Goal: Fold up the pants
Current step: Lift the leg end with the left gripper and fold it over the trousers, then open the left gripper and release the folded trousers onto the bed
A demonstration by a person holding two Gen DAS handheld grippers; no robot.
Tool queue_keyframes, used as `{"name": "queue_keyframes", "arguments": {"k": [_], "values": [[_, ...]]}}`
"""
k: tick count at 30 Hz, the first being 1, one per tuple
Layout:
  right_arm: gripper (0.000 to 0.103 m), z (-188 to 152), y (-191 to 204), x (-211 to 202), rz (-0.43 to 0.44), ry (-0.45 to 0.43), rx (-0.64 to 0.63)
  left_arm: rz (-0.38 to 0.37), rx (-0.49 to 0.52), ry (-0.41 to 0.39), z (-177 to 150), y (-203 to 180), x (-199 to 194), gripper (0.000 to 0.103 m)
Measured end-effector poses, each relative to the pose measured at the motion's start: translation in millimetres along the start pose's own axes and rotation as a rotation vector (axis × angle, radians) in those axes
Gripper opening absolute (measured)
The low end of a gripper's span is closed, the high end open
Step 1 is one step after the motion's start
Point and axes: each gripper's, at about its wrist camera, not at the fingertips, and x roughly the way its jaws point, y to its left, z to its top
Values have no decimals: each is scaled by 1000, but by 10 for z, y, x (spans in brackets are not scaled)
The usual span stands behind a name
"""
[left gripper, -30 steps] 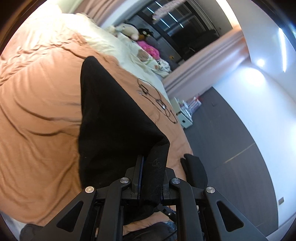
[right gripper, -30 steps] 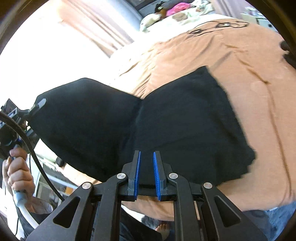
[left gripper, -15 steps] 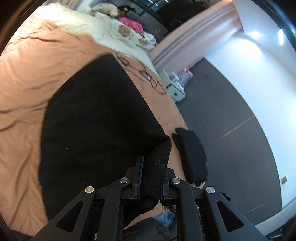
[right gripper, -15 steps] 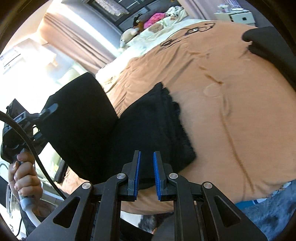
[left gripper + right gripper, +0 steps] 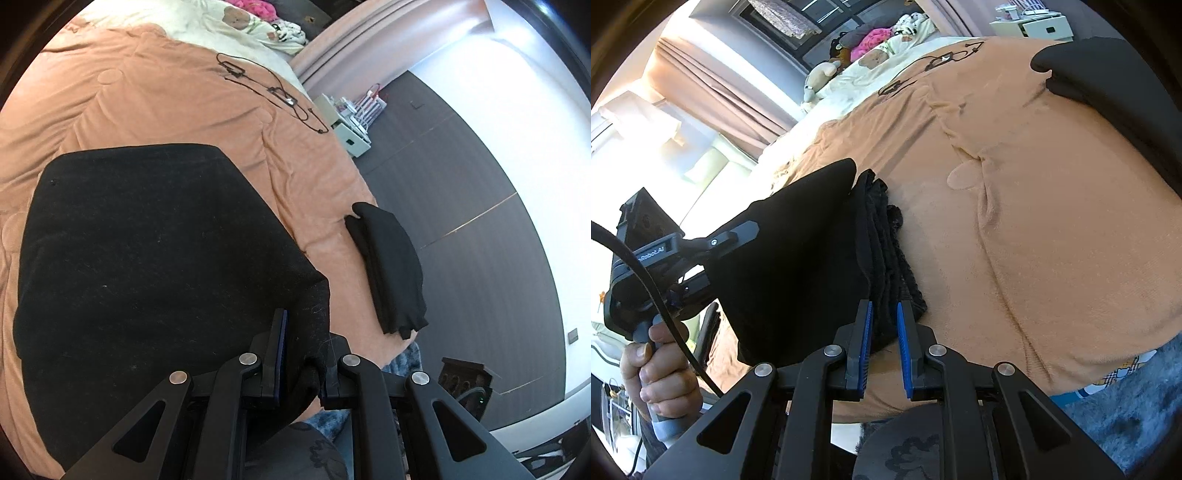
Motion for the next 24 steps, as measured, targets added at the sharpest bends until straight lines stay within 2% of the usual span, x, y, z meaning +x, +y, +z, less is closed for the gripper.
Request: {"name": "queue_keyframes", "arguments": {"k": [5, 6, 8, 11, 12, 13, 15, 16, 17, 19, 24], "values": [[11, 8, -40, 16, 1, -6, 3, -13, 10, 18, -48, -94, 73, 14], [11, 6, -55, 4, 0, -7, 4, -2, 15, 29, -71, -103, 108, 18], [11, 0, -86, -16, -3, -8, 12, 5, 12, 60, -103, -127, 217, 32], [11, -5, -116, -72, -4, -11, 20, -32, 35, 76, -130, -219, 224, 43], [11, -7, -119, -95, -3, -12, 20, -25, 50, 73, -137, -248, 198, 54], [11, -6, -121, -118, -1, -13, 21, -15, 62, 65, -132, -264, 162, 61], [12, 2, -123, -148, 4, -14, 26, -1, 69, 47, -117, -263, 51, 62], [18, 1, -116, -172, 11, -17, 29, 4, 67, 44, -126, -256, 13, 62], [35, -6, -117, -182, 14, -21, 30, 14, 66, 36, -118, -239, -53, 62], [51, -20, -90, -225, 20, -39, 24, 36, 70, 20, -122, -197, -182, 63], [51, -48, 3, -221, 44, -30, 1, 101, 79, -17, -99, -102, -529, 72]]}}
